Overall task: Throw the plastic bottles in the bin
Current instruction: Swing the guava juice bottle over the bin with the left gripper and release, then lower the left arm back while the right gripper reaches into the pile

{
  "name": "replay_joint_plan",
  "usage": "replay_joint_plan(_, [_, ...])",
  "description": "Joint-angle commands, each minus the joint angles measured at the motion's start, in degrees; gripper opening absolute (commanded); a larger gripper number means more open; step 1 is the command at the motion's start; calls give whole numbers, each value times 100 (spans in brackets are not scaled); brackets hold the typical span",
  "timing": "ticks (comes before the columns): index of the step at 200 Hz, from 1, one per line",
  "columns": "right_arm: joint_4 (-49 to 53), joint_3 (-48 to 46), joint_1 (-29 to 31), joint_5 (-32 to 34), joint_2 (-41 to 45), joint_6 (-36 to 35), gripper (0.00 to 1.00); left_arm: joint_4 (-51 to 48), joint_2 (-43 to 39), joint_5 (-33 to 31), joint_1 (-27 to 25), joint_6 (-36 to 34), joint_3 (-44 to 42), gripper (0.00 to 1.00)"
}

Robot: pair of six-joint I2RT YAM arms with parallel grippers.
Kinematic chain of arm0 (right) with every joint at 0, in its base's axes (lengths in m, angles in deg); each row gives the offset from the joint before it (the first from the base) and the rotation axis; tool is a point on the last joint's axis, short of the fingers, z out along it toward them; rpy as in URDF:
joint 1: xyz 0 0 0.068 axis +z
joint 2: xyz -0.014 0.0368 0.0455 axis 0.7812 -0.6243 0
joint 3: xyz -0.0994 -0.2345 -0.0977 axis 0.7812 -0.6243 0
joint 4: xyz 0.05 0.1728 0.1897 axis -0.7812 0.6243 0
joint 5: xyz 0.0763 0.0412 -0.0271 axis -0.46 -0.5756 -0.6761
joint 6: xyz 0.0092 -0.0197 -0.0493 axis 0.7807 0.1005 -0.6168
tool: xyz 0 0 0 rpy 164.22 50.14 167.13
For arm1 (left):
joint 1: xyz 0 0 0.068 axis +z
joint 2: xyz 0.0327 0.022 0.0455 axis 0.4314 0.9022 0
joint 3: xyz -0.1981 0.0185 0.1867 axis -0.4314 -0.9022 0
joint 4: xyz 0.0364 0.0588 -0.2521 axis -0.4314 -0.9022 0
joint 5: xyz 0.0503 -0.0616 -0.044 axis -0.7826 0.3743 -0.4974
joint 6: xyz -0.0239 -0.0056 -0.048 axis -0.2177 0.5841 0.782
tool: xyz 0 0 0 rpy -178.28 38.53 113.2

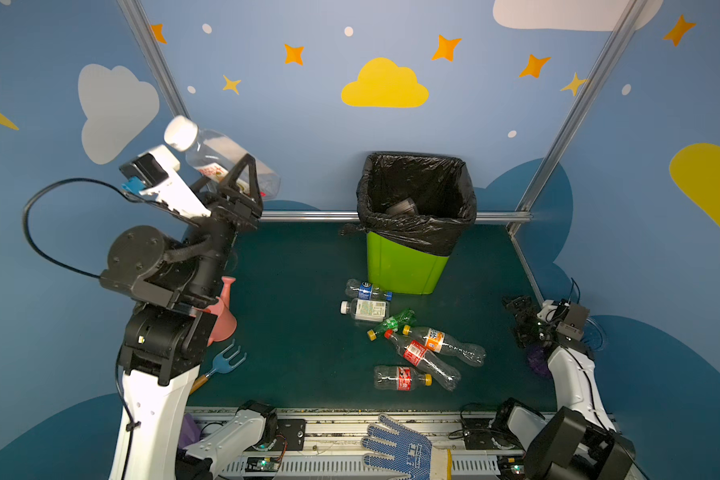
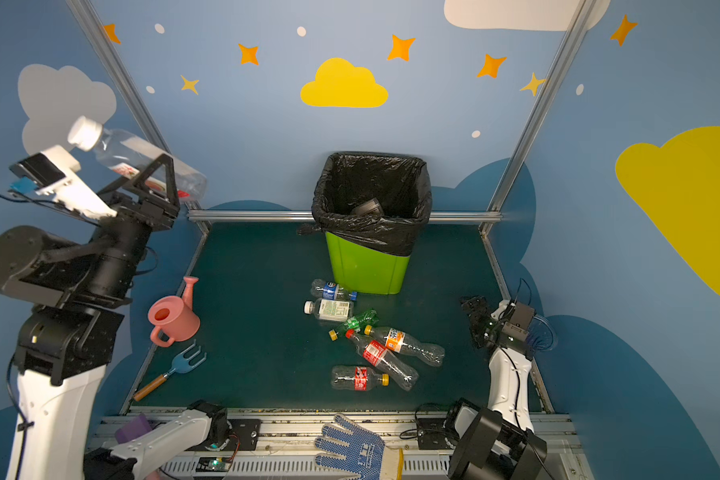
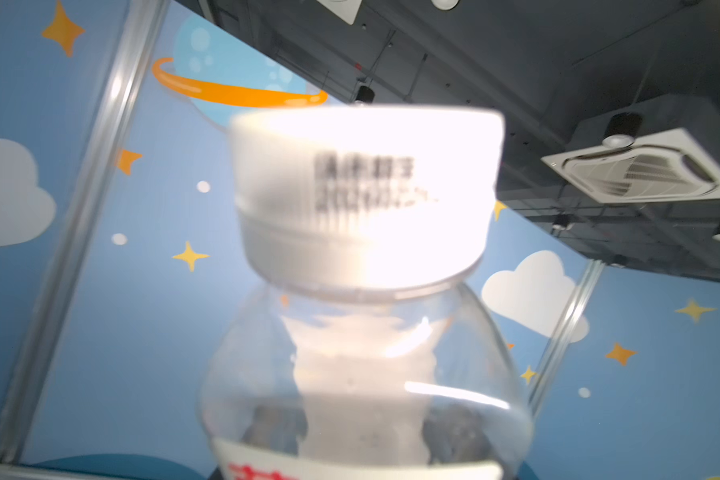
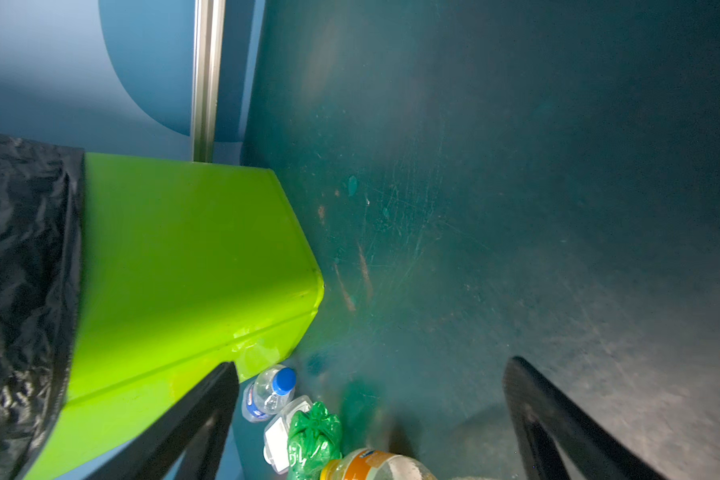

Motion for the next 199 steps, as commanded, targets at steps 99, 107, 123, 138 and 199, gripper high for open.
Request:
replay_joint_plan(99, [327,146,-24,-167,739,113,98,-869,3969,1256,-1095,27,3854,100])
replay_joint_plan(107, [393,149,-27,-167,765,125,98,-973,3842,1235,-1088,-92,3791,100])
replay_joint_plan(123, [478,106,-25,-183,792,166,98,-1430,3755,1225,-1085,-263,3938,100])
replay_joint_plan(138, [584,88,-26,-208,805,224,98,-1658,3628,1187,-1081,-359,3769,100])
replay_joint_plan(199, [1132,109,127,-287,1127,-31,97,-669,1743,900,-1088,-600,-213,100])
